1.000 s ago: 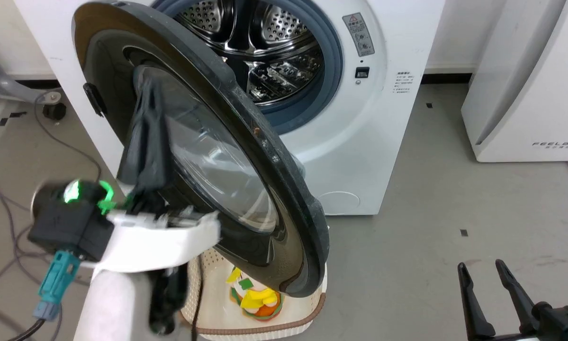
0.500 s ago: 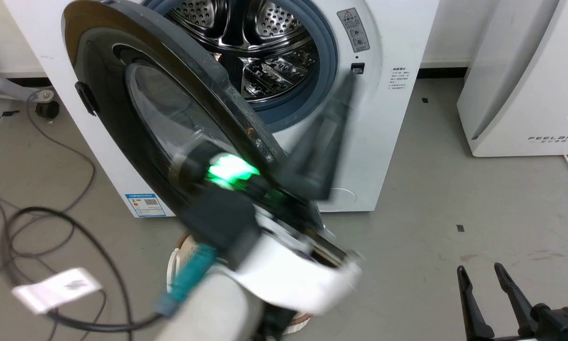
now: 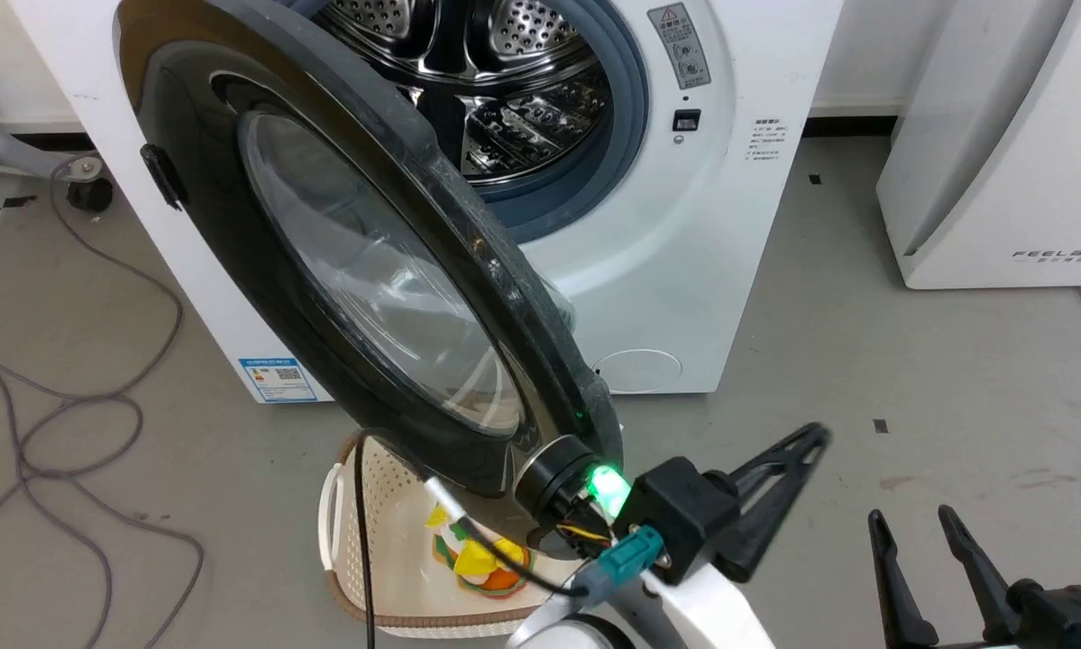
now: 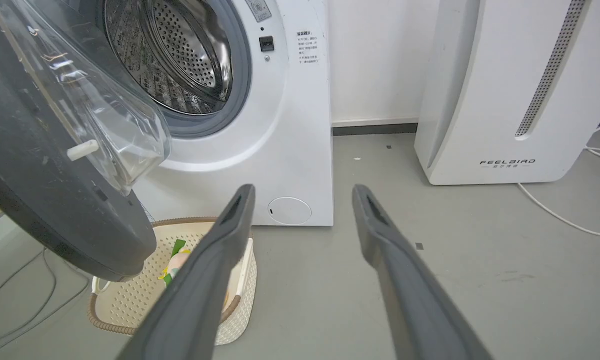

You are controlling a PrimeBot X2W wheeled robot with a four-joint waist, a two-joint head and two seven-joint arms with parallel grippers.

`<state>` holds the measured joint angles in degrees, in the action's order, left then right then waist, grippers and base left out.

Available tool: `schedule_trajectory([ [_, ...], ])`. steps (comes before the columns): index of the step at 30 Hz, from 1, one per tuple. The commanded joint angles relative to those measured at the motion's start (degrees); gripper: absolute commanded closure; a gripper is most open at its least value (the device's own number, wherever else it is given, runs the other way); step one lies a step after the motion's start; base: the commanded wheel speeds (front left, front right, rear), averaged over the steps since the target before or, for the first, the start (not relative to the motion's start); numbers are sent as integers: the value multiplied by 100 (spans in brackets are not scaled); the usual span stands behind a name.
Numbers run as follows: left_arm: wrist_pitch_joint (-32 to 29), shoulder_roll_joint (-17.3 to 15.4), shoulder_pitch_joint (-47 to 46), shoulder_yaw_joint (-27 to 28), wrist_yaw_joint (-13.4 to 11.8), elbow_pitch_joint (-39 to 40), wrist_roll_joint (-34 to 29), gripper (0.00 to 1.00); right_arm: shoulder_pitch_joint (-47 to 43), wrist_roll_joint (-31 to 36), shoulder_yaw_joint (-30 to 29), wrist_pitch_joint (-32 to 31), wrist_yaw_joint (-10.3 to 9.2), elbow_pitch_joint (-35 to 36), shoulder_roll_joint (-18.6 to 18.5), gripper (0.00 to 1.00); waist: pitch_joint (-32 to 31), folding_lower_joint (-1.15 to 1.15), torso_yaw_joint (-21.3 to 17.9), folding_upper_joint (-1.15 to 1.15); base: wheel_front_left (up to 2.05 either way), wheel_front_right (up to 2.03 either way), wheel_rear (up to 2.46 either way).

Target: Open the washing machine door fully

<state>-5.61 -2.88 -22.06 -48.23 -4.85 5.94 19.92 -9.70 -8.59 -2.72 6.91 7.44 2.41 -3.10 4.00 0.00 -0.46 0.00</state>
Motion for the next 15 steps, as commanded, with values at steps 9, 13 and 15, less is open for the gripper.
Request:
schedule_trajectory([
  [9,68,-13,-171,324,-282,-1105,112,100,132,-46,26,49,5,-112,23,0,12,0,-61,0,0,0,0],
  [13,179,-9,-293,462,-422,-1468,186,100,139,-73,36,53,5,-146,23,0,17,0,-80,0,0,0,0],
  [15,225,-7,-330,491,-474,-1558,227,100,139,-80,30,53,5,-155,23,0,21,0,-78,0,0,0,0],
])
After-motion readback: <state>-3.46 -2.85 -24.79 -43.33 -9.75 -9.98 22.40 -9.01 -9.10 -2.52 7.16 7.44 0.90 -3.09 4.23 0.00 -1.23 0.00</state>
